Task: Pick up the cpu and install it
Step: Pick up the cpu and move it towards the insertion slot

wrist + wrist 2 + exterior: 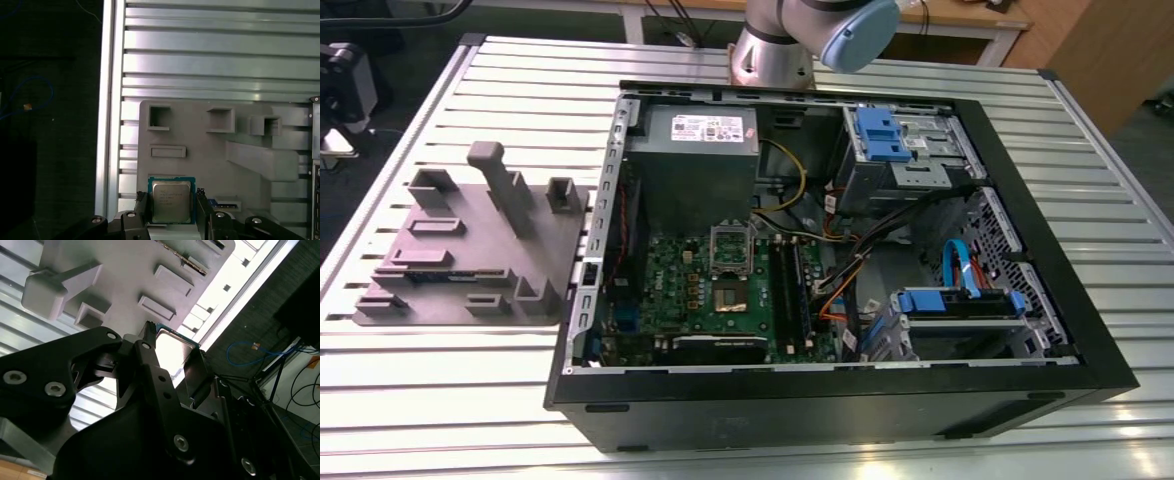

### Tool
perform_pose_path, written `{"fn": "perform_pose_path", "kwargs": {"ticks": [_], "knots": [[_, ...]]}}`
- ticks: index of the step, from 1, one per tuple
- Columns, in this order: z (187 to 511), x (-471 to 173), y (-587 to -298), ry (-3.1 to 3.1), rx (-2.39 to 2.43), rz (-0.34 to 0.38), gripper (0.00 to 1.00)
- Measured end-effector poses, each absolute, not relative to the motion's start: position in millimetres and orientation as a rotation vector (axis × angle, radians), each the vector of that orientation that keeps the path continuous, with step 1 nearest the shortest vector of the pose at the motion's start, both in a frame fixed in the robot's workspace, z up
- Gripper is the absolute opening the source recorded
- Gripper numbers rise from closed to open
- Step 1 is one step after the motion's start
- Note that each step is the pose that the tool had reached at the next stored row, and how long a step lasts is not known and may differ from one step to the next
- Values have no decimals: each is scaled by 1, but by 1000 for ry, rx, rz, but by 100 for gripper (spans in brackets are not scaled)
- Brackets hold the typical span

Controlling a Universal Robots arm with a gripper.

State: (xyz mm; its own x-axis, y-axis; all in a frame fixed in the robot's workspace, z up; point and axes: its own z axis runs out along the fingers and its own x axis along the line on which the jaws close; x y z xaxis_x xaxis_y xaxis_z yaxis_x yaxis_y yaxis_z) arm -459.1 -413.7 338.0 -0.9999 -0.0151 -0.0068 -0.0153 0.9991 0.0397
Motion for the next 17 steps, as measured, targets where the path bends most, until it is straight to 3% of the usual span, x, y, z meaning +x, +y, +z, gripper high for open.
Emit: {"fn": "perform_pose_path", "kwargs": {"ticks": [17], "knots": [[344, -459, -414, 3134, -24, 62, 47]]}}
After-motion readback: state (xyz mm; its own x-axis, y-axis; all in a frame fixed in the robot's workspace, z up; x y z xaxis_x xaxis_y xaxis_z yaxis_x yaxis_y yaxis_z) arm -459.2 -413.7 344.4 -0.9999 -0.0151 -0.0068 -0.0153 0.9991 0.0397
